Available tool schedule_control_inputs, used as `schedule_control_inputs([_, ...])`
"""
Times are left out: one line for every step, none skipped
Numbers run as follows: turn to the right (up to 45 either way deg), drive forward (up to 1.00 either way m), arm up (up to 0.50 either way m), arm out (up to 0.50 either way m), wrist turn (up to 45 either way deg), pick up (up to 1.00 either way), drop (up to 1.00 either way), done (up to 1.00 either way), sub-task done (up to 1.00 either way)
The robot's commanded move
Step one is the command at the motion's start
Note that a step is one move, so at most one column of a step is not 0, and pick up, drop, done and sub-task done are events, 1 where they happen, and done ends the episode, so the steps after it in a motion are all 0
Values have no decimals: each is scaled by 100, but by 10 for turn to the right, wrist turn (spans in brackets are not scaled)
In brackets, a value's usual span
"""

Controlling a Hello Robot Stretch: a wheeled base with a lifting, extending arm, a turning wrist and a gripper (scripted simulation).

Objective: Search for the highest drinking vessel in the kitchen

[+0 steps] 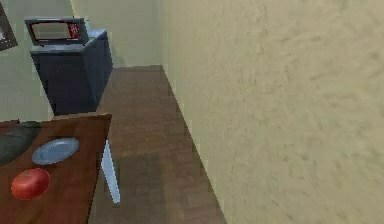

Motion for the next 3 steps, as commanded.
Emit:
schedule_control_inputs([-90, 0, 0, 0, 0, 0, 0, 0, 0])
schedule_control_inputs([0, 15, 0, 0, 0, 0, 0, 0, 0])
schedule_control_inputs([-30, 0, 0, 0, 0, 0, 0, 0, 0])
